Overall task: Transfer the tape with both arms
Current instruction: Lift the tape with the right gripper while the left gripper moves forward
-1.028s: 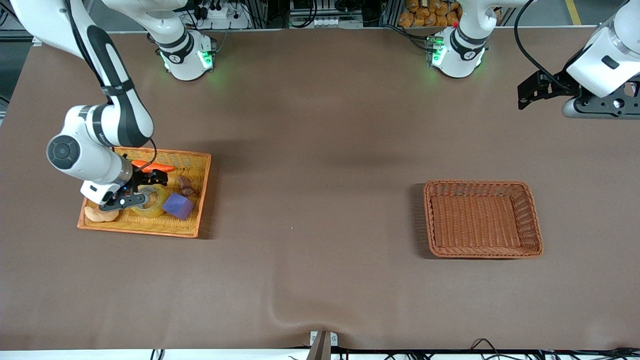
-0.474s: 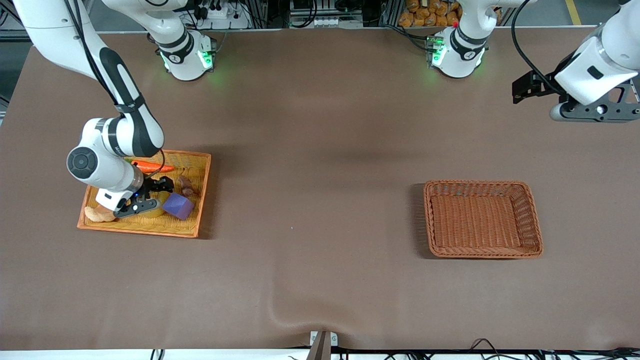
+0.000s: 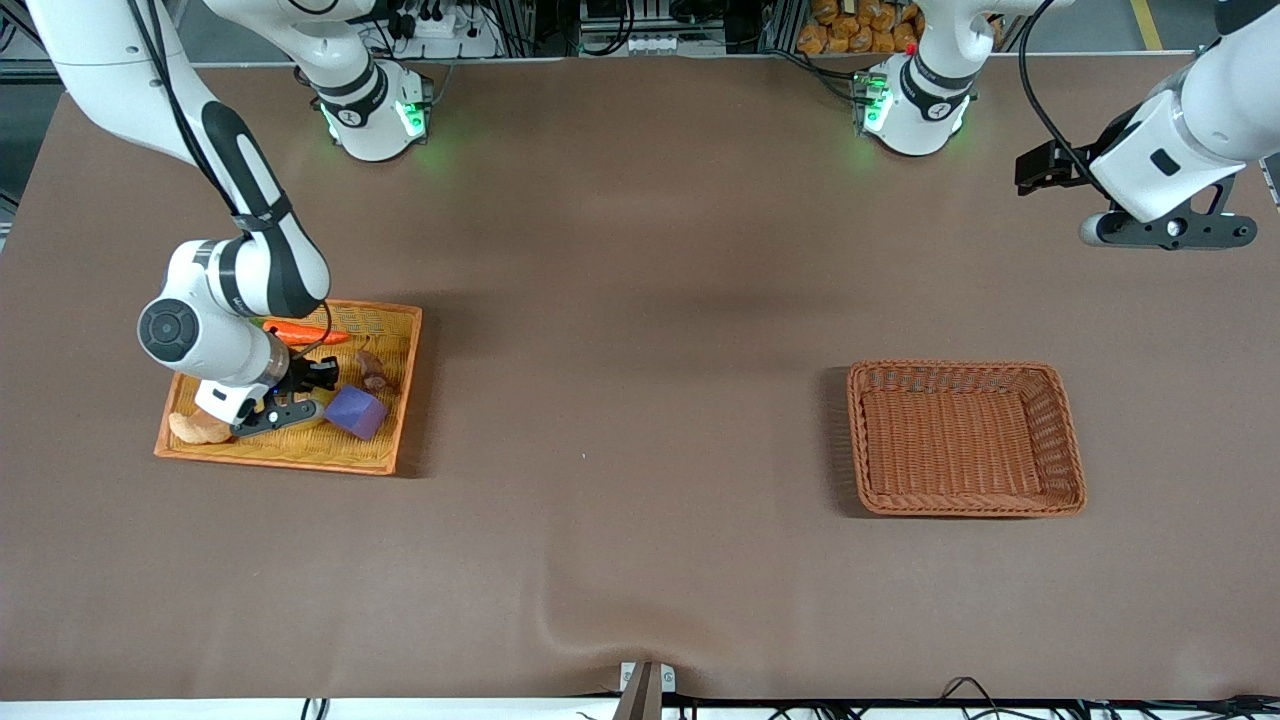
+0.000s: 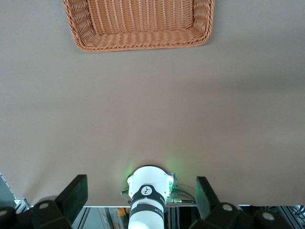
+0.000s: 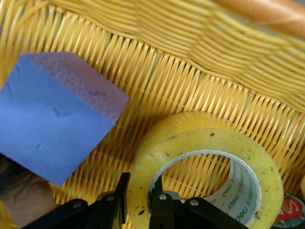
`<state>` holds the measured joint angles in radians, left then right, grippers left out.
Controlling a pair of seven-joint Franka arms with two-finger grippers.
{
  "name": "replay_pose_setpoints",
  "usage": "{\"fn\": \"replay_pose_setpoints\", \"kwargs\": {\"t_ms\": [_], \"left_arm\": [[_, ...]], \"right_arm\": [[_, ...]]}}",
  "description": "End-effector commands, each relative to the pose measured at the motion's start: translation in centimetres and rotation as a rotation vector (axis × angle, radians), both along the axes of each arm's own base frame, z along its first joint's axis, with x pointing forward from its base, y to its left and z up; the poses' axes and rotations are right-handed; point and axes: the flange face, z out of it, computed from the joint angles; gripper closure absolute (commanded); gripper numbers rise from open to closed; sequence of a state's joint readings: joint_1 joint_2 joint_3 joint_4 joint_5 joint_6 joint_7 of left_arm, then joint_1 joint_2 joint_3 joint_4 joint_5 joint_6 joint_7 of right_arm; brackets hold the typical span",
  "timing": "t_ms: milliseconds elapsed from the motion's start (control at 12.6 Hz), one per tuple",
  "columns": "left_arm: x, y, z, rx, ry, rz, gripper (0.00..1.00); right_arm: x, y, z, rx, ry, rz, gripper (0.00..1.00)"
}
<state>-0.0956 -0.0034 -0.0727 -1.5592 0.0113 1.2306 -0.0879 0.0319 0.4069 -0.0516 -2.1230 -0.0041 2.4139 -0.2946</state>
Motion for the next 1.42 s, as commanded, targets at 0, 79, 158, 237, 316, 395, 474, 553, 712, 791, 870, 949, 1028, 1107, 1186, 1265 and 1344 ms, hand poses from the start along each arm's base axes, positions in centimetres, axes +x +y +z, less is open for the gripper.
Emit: {"fn": "replay_pose_setpoints", "kwargs": {"t_ms": [0,79,158,237,316,395,474,553,712,791,870,949,1028,1107,1186,1265,1344], "left_arm": [[-0.1,-0.1,0.2,0.003,0.018,0.006,0.00],[-0.2,0.0,0.1,0.004,0.024,0.008,0.00],[-0.4,0.1,0.0,0.007,0.041,0.010,0.00],[-0.4,0.0,-0.2,0.009,0.053,0.008,0.00],[0.0,0.1,-0.9,0.010,0.073,0.011,0.00],[0.3,0.1,-1.5,0.011,0.083,0.011,0.00],[0.4,0.3,-1.7,0.011,0.087,0.014,0.00],[0.4,0.3,-1.7,0.011,0.087,0.016,0.00],[0.9,0.2,-2.7,0.013,0.106,0.014,0.00],[1.3,0.3,-3.6,0.016,0.124,0.016,0.00],[1.8,0.6,-4.5,0.018,0.141,0.023,0.00],[2.1,1.0,-5.1,0.018,0.157,0.031,0.00],[2.5,1.1,-6.1,0.020,0.175,0.033,0.00],[3.3,0.8,-8.1,0.026,0.209,0.028,0.00],[4.4,0.5,-8.7,0.027,0.211,0.024,0.00],[5.3,0.4,-9.4,0.023,0.216,0.024,0.00],[6.0,0.7,-10.8,0.021,0.240,0.032,0.00]], "right_arm": [[1.8,0.0,3.9,0.004,0.019,0.011,1.00],[2.8,0.1,6.5,0.005,0.057,0.006,1.00],[4.0,0.1,9.3,0.006,0.089,0.000,1.00],[4.8,0.4,12.1,0.007,0.117,0.000,1.00],[5.2,0.8,15.4,0.008,0.122,0.004,1.00],[5.2,2.0,18.1,0.011,0.122,0.021,1.00],[4.8,3.3,20.4,0.011,0.119,0.037,1.00],[4.2,4.5,22.3,0.024,0.119,0.051,1.00],[4.2,8.4,23.9,0.029,0.092,0.109,1.00],[4.3,11.4,24.1,0.025,0.075,0.119,1.00],[4.4,15.1,23.7,0.013,0.057,0.116,1.00],[4.6,19.4,22.7,0.007,0.041,0.126,1.00],[4.5,24.4,21.6,-0.003,0.025,0.117,1.00],[4.1,28.9,20.3,-0.018,0.013,0.072,1.00],[3.5,33.5,19.1,-0.021,-0.011,0.030,1.00],[2.6,38.1,17.3,0.009,-0.024,-0.018,1.00],[2.2,41.6,15.3,0.052,-0.033,-0.072,1.00]]}}
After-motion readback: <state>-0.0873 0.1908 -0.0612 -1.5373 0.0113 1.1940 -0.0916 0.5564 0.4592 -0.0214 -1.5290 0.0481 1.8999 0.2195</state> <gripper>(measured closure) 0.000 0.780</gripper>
